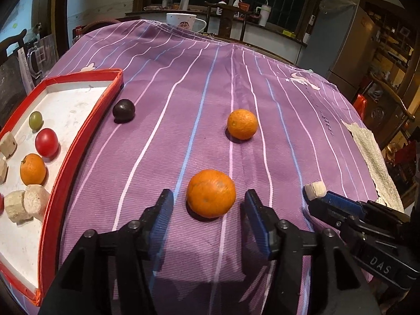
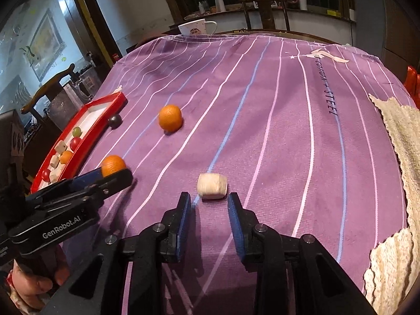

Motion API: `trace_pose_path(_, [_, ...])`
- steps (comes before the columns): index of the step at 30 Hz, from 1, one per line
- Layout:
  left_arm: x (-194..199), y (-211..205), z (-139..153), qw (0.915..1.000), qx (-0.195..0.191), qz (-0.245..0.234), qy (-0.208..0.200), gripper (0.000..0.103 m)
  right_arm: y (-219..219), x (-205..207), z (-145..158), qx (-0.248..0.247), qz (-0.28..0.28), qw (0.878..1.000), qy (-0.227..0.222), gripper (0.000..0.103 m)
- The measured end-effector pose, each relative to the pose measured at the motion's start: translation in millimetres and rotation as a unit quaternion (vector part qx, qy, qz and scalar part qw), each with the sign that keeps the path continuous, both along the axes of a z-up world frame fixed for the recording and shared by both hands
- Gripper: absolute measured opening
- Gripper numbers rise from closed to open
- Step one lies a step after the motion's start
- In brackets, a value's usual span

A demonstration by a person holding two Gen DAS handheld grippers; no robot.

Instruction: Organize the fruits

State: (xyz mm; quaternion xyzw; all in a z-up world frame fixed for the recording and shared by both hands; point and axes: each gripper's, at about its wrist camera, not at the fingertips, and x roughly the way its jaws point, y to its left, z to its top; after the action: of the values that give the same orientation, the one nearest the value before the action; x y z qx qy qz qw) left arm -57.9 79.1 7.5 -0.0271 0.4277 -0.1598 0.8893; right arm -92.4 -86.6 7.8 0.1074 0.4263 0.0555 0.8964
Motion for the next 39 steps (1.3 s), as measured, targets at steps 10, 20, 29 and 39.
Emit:
trace_pose_path(10, [5.6,-5.5,0.0,0.9999,0.011,0.003,-0.006,0.058,0.6,2.8,0.2,-0.009,-0.008,1.000,-0.002,0.035])
trace_pose_path(20, [10.4,-12.3,0.3,0.9999,0.012,-0.002,-0.009,0.040,10.9,11.9,0.0,-0.025,-0.010,1.000,0.000,0.036])
trace_pose_path(29, [-2.1,-24.1,6.1,0.9989,0.033,-0.020,-0.025,0.035,15.3,6.2,3.2,-0.038,-0.004,0.999,-0.020,0.030])
trace_pose_path(39, [-21.8,-13.0,26.9,0.9979,0.038,-0.006,-0.052,0.035,23.6,-3.4,16.1,-0.039,0.004,0.998,-0.042,0.028])
